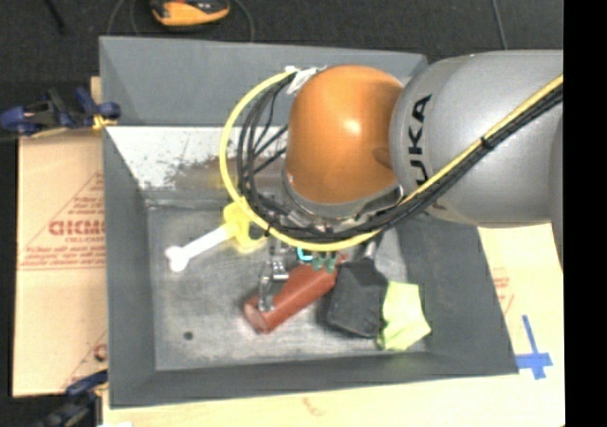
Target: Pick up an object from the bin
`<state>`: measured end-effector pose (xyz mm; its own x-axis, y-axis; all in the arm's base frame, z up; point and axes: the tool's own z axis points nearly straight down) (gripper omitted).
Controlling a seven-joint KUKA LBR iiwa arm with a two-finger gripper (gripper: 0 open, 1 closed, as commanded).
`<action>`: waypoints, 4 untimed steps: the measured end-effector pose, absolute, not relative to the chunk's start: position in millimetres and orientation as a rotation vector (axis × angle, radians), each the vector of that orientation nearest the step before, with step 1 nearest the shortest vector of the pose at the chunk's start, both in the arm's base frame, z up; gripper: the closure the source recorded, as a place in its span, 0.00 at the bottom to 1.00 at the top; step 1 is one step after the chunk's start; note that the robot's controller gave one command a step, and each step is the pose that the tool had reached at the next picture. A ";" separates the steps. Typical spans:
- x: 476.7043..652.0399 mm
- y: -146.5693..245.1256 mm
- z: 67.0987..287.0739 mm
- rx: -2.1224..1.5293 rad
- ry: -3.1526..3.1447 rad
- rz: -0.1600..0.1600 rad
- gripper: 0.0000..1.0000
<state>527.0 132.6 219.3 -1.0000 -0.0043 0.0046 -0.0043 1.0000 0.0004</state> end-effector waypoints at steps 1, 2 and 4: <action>528.7 132.0 223.2 0.001 -3.145 -0.003 0.00; 519.4 122.1 192.7 0.096 -3.150 -0.003 0.00; 511.4 63.4 89.9 0.553 -3.099 -0.003 1.00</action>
Offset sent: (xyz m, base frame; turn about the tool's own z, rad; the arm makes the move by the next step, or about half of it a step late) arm -0.0412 -0.0418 -0.1259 -0.2252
